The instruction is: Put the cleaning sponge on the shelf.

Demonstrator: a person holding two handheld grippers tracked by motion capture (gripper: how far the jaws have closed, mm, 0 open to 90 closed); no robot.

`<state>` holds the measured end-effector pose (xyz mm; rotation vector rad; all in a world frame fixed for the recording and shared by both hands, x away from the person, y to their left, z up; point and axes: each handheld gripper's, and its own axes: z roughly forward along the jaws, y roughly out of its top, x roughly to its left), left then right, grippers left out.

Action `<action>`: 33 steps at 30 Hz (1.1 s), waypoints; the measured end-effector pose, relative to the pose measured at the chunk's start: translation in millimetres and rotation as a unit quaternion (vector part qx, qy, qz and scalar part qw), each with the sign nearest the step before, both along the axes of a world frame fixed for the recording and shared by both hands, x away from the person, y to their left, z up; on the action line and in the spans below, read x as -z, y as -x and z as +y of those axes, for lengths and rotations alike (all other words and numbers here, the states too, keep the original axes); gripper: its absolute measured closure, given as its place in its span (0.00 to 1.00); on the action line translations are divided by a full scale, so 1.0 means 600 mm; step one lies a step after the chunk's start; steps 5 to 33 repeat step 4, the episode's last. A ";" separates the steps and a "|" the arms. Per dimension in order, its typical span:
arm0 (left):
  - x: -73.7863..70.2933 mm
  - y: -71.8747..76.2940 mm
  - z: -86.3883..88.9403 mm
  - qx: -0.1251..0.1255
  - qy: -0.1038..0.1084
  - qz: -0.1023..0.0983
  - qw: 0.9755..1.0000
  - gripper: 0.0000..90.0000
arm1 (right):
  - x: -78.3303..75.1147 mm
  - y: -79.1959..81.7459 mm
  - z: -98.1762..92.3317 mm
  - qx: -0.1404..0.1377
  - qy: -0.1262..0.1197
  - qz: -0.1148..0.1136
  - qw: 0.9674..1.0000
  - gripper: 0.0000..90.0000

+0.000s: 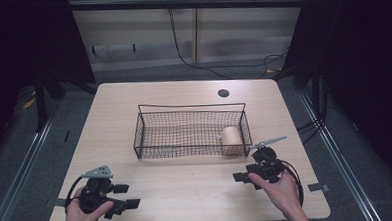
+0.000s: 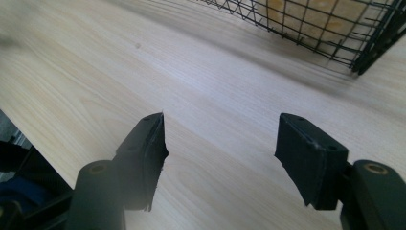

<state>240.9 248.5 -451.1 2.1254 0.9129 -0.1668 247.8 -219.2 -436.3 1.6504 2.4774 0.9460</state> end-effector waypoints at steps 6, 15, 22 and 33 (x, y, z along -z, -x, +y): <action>0.000 0.000 -0.002 0.006 0.005 0.003 1.000 0.25 | 0.013 0.006 -0.010 0.009 -0.002 -0.002 1.000 0.37; 0.000 0.000 -0.002 0.006 0.005 0.003 1.000 0.25 | 0.013 0.006 -0.010 0.009 -0.002 -0.002 1.000 0.37; 0.000 0.000 -0.002 0.006 0.005 0.003 1.000 0.25 | 0.013 0.006 -0.010 0.009 -0.002 -0.002 1.000 0.37; 0.000 0.000 -0.002 0.006 0.005 0.003 1.000 0.25 | 0.013 0.006 -0.010 0.009 -0.002 -0.002 1.000 0.37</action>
